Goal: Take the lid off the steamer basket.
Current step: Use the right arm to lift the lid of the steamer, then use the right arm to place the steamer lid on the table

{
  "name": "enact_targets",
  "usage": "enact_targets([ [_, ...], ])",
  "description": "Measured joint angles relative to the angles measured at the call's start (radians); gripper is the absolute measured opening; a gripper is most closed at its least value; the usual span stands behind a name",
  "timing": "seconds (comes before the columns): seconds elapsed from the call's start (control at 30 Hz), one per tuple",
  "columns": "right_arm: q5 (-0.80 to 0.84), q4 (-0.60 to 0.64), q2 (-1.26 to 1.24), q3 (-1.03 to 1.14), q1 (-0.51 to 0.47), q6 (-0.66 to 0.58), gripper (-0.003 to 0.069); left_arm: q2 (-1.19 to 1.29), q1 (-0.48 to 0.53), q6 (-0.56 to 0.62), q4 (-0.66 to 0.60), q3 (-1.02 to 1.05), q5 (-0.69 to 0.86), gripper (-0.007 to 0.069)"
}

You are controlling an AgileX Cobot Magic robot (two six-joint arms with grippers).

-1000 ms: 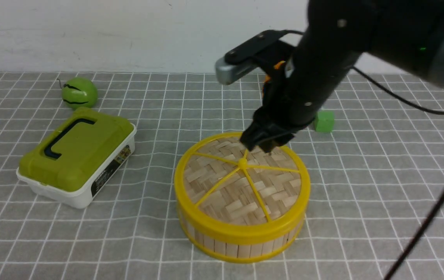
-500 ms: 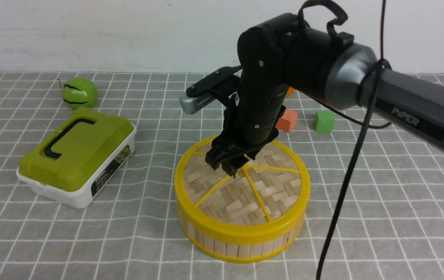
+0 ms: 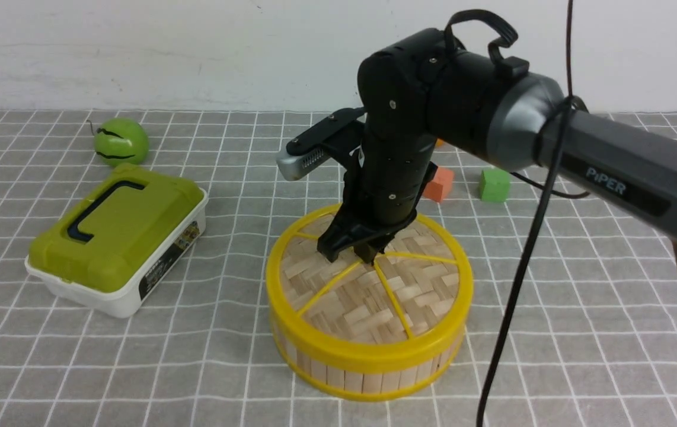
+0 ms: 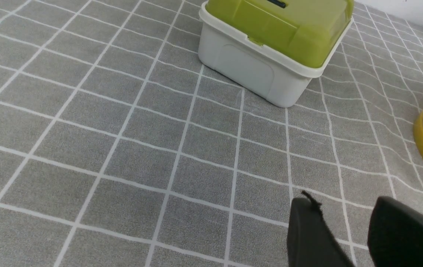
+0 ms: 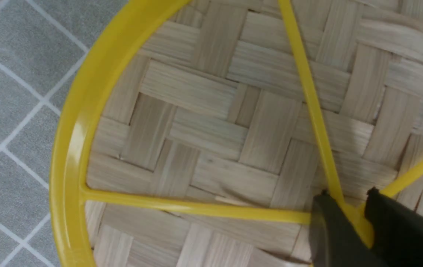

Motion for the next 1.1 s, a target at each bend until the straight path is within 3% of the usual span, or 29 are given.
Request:
enact_targets([
  [0.33,0.051,0.007,-0.162,-0.051,-0.026,-0.024,0.0080,0.000,0.000,0.000,0.000,0.000,0.000,0.0239],
  [0.47,0.058,0.007,-0.303,-0.011,-0.105,-0.037,0.0080,0.000,0.000,0.000,0.000,0.000,0.000,0.0239],
  [0.8,-0.005,0.023,-0.557,0.493,-0.481,-0.037,0.0080,0.000,0.000,0.000,0.000,0.000,0.000,0.0239],
  [0.93,-0.167,0.087,-0.532,0.663,-0.562,-0.044,0.0080,0.000,0.000,0.000,0.000,0.000,0.000,0.0239],
  [1.1,-0.289,0.103,-0.450,0.730,-0.575,-0.049,0.0080,0.000,0.000,0.000,0.000,0.000,0.000,0.0239],
])
